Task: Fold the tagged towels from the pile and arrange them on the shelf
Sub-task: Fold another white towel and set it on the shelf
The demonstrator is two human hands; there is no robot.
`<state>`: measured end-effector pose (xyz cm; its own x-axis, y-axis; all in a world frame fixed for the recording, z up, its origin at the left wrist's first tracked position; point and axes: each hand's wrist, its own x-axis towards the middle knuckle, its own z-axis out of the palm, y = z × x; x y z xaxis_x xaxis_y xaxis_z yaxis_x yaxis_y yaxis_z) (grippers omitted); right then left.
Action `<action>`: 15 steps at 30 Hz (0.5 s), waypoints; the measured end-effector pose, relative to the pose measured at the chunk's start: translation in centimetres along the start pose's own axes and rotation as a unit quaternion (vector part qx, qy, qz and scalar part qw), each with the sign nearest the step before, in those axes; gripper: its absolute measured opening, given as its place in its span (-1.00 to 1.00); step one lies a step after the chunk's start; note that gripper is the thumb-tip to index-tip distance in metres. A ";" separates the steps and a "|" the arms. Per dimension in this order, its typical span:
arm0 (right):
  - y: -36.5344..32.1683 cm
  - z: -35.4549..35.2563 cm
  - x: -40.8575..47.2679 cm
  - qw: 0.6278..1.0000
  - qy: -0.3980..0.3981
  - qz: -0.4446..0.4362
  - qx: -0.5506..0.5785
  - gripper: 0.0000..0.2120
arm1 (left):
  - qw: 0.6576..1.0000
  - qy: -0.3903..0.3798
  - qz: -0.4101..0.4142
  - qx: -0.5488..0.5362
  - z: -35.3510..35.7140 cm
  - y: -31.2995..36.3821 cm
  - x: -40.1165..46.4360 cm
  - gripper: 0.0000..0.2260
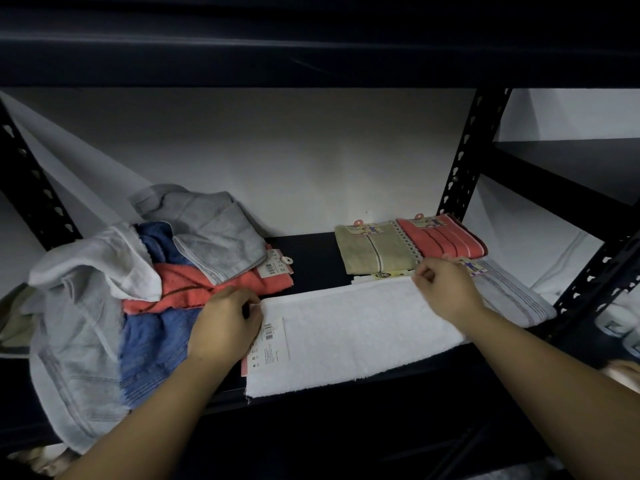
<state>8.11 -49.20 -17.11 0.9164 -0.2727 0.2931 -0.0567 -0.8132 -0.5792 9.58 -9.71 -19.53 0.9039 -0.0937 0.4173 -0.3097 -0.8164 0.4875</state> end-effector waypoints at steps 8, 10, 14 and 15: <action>0.3 -0.7 0.3 0.988 -0.046 -0.061 -0.132 -0.73 | 0.995 -0.013 0.013 0.096 0.5 -0.8 0.7 -0.83; 0.2 -1.2 0.2 0.983 -0.074 -0.067 -0.152 -0.69 | 0.991 -0.030 0.031 0.129 0.4 -0.6 0.7 -0.78; -1.9 -2.7 -0.3 0.972 -0.135 -0.040 -0.187 -0.64 | 0.989 -0.047 0.033 0.139 -0.3 0.8 1.0 -0.81; -3.0 -2.8 -0.6 0.968 -0.129 -0.037 -0.211 -0.70 | 0.990 -0.042 0.013 0.130 -0.5 1.3 1.1 -0.85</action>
<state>6.59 -48.08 -13.40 0.9896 -0.1127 0.0897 -0.0947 -0.9782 -0.1847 10.03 -10.59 -18.06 0.9212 -0.1551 0.3569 -0.2567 -0.9315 0.2578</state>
